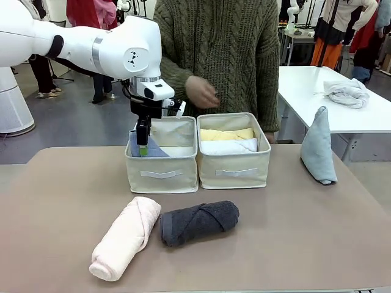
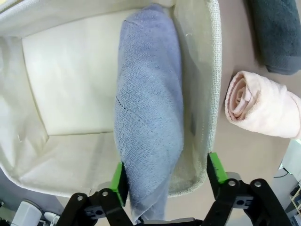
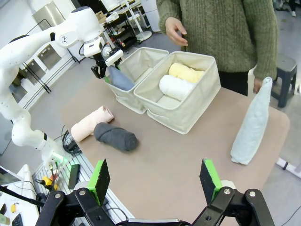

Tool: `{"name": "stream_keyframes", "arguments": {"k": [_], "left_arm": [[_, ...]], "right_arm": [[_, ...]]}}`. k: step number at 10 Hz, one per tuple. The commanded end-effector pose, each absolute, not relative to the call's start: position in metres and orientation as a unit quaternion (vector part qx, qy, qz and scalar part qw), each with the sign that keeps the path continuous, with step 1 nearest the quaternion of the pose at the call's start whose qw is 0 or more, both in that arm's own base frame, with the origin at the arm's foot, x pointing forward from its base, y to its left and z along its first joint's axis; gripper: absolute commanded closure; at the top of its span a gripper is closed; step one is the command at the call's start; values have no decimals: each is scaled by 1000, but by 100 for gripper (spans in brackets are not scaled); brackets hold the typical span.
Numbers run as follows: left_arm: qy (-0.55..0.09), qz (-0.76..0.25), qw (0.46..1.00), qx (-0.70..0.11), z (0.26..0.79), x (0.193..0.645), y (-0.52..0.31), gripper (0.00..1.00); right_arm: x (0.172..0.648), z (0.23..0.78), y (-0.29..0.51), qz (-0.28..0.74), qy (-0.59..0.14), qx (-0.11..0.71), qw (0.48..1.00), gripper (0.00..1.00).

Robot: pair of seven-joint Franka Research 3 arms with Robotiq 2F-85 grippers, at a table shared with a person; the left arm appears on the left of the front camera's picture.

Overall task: Sort the towels based on their folding style.
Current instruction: Pick up one triangle-folded towel and place it in the left Fabric basket.

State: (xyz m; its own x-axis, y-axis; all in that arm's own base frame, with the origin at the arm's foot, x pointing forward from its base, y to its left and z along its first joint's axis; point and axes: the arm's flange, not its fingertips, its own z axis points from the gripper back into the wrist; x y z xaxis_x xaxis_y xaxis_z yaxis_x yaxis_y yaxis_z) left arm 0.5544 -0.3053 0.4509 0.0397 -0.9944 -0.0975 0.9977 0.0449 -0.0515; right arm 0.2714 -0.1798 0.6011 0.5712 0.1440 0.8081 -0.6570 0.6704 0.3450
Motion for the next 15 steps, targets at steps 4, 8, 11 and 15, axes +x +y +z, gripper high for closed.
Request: {"name": "stream_keyframes", "arguments": {"k": [4, 8, 11, 15], "left_arm": [[44, -701, 712, 24, 453, 548, -295, 0], [-83, -706, 699, -82, 607, 475, -172, 0], [-191, -644, 725, -154, 672, 416, -12, 0], [-245, -565, 758, -216, 645, 411, 128, 0]], "right_arm": [[274, 600, -181, 249, -401, 331, 817, 0], [274, 600, -181, 249, -401, 331, 817, 0], [274, 600, -181, 249, -401, 331, 817, 0], [274, 600, -181, 249, -401, 331, 817, 0]]}}
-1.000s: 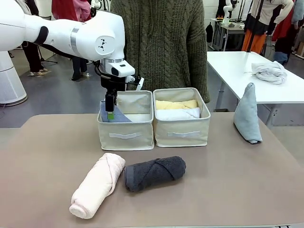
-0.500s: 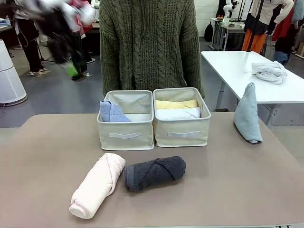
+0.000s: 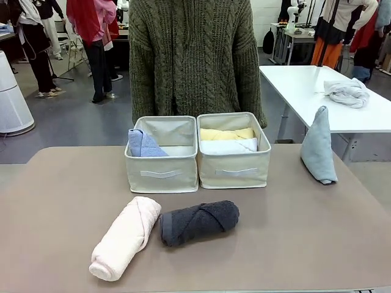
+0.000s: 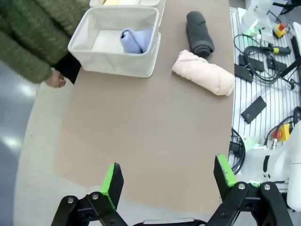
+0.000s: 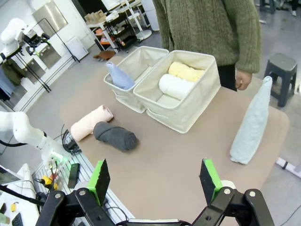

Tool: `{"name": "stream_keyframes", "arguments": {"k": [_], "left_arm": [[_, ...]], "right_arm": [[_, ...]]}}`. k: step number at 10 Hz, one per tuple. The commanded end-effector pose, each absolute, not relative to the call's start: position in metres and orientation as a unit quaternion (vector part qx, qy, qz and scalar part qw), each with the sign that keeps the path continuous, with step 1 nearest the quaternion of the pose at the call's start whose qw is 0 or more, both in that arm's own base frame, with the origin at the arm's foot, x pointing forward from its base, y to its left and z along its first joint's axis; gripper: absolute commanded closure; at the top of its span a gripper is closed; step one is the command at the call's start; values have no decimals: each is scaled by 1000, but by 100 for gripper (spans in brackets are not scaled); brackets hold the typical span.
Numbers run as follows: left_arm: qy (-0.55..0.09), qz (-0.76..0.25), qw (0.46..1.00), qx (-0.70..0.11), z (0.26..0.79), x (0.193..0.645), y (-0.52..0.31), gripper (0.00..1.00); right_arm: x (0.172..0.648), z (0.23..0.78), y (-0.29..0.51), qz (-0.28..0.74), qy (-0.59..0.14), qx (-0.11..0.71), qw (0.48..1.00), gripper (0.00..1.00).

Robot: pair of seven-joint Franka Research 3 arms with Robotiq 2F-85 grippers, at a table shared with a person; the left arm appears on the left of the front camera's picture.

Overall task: Sort the towels based on their folding style.
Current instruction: Pick up one triangle-folded towel and place it in the left Fabric basket, then pick up another triangle-folded towel from the table and place it in the left Fabric basket.

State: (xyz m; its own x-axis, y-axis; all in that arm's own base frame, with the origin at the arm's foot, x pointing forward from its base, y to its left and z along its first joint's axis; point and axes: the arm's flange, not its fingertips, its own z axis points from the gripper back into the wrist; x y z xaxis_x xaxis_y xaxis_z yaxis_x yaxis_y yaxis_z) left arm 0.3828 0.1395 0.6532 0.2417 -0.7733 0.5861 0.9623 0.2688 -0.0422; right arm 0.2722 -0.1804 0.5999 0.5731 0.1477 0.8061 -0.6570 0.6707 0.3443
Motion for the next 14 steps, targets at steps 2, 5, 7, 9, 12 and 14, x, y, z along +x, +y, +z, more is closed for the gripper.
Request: {"name": "stream_keyframes", "arguments": {"k": [2, 5, 7, 9, 12, 14], "left_arm": [[-262, -549, 762, -222, 621, 418, 143, 0], [-235, -555, 769, -215, 635, 396, 153, 0], [-235, -555, 769, -215, 635, 396, 153, 0], [-235, -555, 769, -215, 635, 396, 153, 0], [-381, -546, 672, -323, 612, 414, 200, 0], [-438, -503, 660, -347, 593, 410, 231, 0]], "right_arm": [[274, 600, -181, 249, -401, 331, 817, 0], [274, 600, -181, 249, -401, 331, 817, 0], [274, 600, -181, 249, -401, 331, 817, 0], [274, 600, -181, 249, -401, 331, 817, 0], [274, 600, -181, 249, -401, 331, 817, 0], [274, 600, -181, 249, -401, 331, 817, 0]]}}
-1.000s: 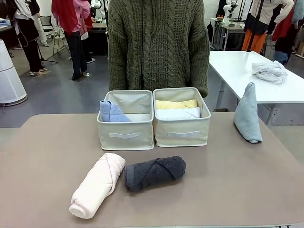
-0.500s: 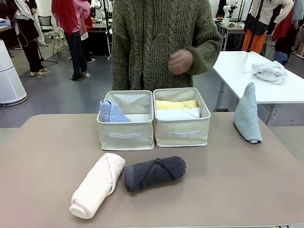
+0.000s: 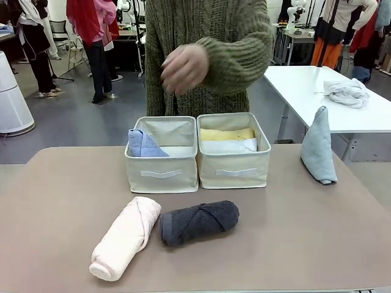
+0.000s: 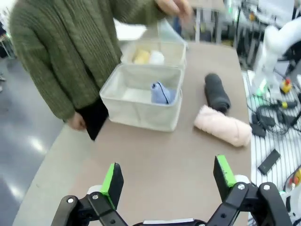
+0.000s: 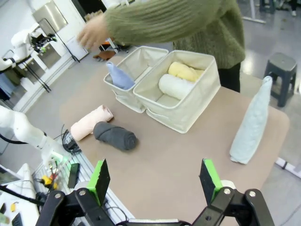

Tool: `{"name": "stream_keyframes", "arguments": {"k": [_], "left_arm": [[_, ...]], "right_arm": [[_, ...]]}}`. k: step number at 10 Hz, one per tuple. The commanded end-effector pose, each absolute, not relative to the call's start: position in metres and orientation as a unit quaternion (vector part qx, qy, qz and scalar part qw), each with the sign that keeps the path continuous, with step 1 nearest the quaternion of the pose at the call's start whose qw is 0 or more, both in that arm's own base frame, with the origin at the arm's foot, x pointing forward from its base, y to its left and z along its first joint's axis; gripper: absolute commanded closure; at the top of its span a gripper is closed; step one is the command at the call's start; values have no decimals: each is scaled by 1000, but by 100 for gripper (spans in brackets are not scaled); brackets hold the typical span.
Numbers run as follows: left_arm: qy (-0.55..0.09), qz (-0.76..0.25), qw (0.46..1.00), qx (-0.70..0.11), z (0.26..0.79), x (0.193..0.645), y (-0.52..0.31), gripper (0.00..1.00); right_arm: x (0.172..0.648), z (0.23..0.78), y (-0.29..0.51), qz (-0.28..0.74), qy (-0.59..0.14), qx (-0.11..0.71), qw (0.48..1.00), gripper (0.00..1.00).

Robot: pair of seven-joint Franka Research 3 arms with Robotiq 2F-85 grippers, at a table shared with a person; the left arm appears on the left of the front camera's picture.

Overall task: Sort the towels based on their folding style.
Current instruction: Pick up another triangle-folded towel from the table and place it in the left Fabric basket.

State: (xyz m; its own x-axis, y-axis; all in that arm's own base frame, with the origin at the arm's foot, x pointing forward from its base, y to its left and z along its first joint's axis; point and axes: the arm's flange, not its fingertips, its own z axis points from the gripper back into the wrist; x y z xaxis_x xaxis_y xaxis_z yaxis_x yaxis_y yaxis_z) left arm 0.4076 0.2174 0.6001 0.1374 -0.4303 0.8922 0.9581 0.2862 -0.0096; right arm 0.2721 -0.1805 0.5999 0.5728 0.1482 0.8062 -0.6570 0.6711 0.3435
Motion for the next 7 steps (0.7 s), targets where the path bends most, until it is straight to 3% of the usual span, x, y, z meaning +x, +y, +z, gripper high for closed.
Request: {"name": "stream_keyframes", "arguments": {"k": [1, 3, 7], "left_arm": [[-442, -498, 655, -356, 581, 418, 249, 0], [-428, -499, 638, -401, 556, 405, 278, 0], [-416, -503, 634, -415, 529, 398, 307, 0]], "right_arm": [[274, 600, -181, 249, -401, 331, 817, 0], [274, 600, -181, 249, -401, 331, 817, 0], [274, 600, -181, 249, -401, 331, 817, 0]]}}
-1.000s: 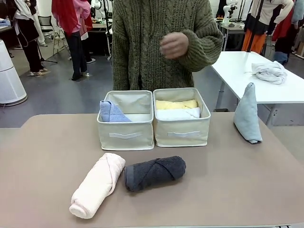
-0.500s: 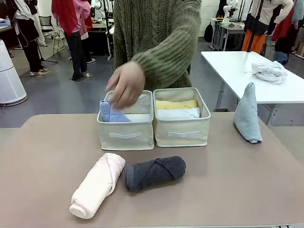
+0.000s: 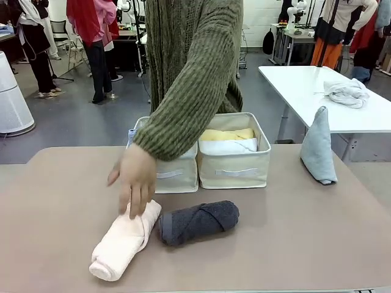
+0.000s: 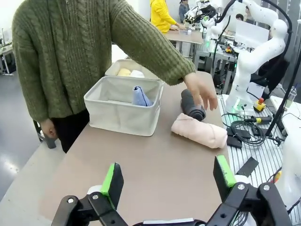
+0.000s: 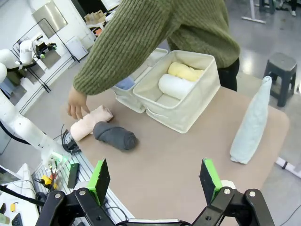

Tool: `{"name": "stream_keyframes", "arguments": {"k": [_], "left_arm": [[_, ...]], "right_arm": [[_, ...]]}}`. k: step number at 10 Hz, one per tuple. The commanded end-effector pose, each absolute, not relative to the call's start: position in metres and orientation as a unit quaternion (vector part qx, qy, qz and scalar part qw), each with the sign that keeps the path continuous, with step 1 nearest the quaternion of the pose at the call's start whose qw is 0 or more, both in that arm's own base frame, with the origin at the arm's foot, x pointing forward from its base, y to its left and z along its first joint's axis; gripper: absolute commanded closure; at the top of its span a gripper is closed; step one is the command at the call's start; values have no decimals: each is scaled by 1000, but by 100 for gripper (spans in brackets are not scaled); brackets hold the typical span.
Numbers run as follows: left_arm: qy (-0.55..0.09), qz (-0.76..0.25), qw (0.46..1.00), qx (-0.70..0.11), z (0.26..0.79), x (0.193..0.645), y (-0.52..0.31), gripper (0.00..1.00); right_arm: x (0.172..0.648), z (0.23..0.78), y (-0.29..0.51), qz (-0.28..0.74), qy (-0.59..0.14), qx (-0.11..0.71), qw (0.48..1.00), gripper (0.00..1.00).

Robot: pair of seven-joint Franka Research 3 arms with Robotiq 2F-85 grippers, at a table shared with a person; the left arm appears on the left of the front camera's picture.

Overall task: Sort the towels based on their folding style.
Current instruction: Pick up another triangle-folded towel from the table and place it in the left Fabric basket.

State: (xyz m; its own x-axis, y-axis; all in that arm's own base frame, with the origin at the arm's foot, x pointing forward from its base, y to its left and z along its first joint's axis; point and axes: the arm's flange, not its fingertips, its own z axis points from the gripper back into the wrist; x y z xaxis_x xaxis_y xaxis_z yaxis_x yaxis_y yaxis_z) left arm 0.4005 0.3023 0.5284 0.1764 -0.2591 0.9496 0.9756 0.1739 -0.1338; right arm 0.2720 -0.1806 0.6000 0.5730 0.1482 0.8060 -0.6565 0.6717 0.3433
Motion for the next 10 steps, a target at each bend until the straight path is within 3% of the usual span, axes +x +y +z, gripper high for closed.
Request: {"name": "stream_keyframes", "arguments": {"k": [1, 4, 5, 8, 10], "left_arm": [[-411, -508, 635, -411, 531, 402, 306, 0], [-384, -508, 659, -401, 538, 402, 303, 0], [-413, -495, 641, -417, 534, 406, 304, 0], [-413, -495, 641, -417, 534, 406, 304, 0], [-413, -495, 641, -417, 534, 406, 304, 0]], "right_arm": [[274, 600, -181, 249, -401, 331, 817, 0], [274, 600, -181, 249, -401, 331, 817, 0], [274, 600, -181, 249, -401, 331, 817, 0], [272, 600, -181, 244, -393, 324, 826, 0], [330, 636, -140, 159, -342, 186, 907, 0]]}}
